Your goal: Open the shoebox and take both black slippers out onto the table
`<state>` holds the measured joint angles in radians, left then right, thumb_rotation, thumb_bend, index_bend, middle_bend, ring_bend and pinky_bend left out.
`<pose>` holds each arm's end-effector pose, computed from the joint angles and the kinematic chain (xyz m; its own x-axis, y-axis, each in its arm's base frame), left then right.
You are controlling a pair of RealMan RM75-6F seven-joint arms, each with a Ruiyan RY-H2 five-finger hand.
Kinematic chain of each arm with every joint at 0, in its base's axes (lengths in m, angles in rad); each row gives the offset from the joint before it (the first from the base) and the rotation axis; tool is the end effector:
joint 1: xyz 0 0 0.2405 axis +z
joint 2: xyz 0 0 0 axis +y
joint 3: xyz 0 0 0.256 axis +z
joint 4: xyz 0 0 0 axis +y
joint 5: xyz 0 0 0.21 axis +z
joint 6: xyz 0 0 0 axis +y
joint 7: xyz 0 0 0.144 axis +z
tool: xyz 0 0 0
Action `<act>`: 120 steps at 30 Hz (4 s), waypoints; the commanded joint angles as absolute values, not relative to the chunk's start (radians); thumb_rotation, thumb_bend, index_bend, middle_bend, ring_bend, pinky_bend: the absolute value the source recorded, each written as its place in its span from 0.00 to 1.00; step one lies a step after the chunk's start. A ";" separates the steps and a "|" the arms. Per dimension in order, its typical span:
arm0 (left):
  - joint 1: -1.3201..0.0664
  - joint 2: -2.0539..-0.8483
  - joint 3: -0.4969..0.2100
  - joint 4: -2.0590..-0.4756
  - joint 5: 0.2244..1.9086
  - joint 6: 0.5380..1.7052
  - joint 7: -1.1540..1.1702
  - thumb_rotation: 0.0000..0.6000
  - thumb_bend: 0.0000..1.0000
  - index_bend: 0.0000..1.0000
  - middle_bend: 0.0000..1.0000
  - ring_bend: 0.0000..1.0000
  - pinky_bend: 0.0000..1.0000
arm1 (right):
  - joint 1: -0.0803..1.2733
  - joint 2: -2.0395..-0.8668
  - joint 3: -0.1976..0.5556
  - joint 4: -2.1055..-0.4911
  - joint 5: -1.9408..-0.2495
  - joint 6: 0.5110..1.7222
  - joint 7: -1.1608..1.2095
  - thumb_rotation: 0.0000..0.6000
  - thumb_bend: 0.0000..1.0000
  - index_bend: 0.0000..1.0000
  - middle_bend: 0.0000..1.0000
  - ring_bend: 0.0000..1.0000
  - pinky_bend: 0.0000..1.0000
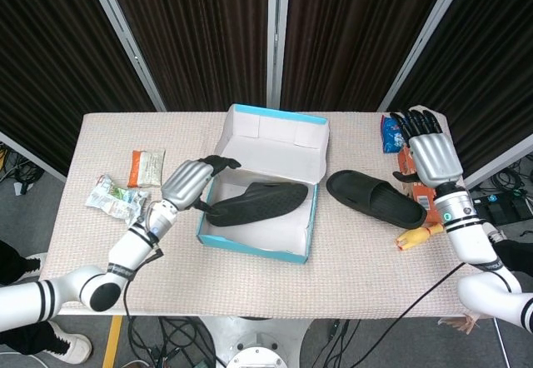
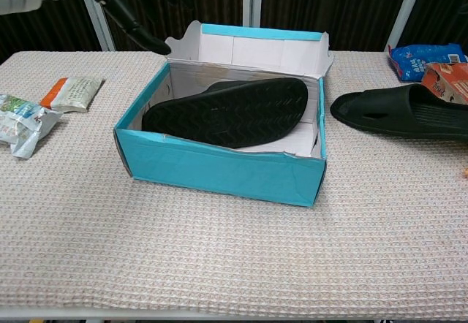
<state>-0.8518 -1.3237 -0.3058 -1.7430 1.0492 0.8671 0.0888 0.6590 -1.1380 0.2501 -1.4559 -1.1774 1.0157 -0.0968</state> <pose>-0.0693 0.3579 0.0465 0.1736 0.3518 0.9198 0.9045 -0.4263 -0.0077 -0.2117 -0.3897 0.1615 0.4869 0.0050 0.8735 -0.8564 -0.1941 0.4785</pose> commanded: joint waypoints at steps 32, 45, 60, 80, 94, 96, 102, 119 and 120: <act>-1.019 -1.707 -0.221 -1.502 0.553 1.072 0.577 1.00 0.00 0.30 0.35 0.34 0.47 | 0.625 -1.188 0.232 -1.358 -1.228 1.020 -0.010 1.00 0.00 0.00 0.00 0.00 0.00; -1.010 -1.776 -0.232 -1.426 0.592 1.066 0.590 1.00 0.00 0.39 0.42 0.40 0.55 | 0.619 -1.190 0.232 -1.352 -1.230 1.022 -0.010 1.00 0.00 0.00 0.00 0.00 0.00; -0.970 -1.835 -0.226 -1.300 0.766 0.979 0.433 1.00 0.28 0.64 0.66 0.63 0.77 | 0.613 -1.190 0.239 -1.356 -1.220 1.028 -0.017 1.00 0.00 0.00 0.00 0.00 0.00; -0.739 -1.584 -0.325 -1.544 1.143 1.131 -0.103 1.00 0.40 0.70 0.73 0.69 0.82 | 0.604 -1.167 0.248 -1.401 -1.226 1.043 -0.016 1.00 0.00 0.00 0.00 0.00 0.00; -0.579 -1.496 -0.287 -1.391 0.935 1.190 0.085 1.00 0.40 0.66 0.66 0.61 0.73 | 0.544 -1.152 0.212 -1.432 -1.313 1.122 0.065 1.00 0.00 0.00 0.00 0.00 0.00; -0.579 -1.509 -0.282 -1.373 0.894 1.165 0.118 1.00 0.40 0.65 0.65 0.59 0.72 | 0.537 -1.149 0.206 -1.437 -1.325 1.132 0.068 1.00 0.00 0.00 0.00 0.00 0.00; -0.589 -1.508 -0.287 -1.391 0.757 1.063 0.195 1.00 0.35 0.55 0.55 0.50 0.66 | 0.511 -1.136 0.193 -1.454 -1.349 1.163 0.081 1.00 0.00 0.00 0.00 0.00 0.00; -0.514 -1.386 -0.278 -1.605 0.828 1.102 0.129 1.00 0.04 0.04 0.05 0.00 0.17 | 0.436 -1.131 0.151 -1.449 -1.371 1.207 0.139 1.00 0.00 0.00 0.00 0.00 0.00; -0.499 -1.373 -0.275 -1.616 0.851 1.120 0.114 1.00 0.04 0.04 0.05 0.00 0.17 | 0.426 -1.129 0.146 -1.452 -1.375 1.215 0.147 1.00 0.00 0.00 0.00 0.00 0.00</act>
<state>-0.5261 -1.4005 -0.2870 -1.5897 0.8123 1.0892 0.1371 0.4365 -1.1309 0.1529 -1.4492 -1.3700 1.2053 0.1374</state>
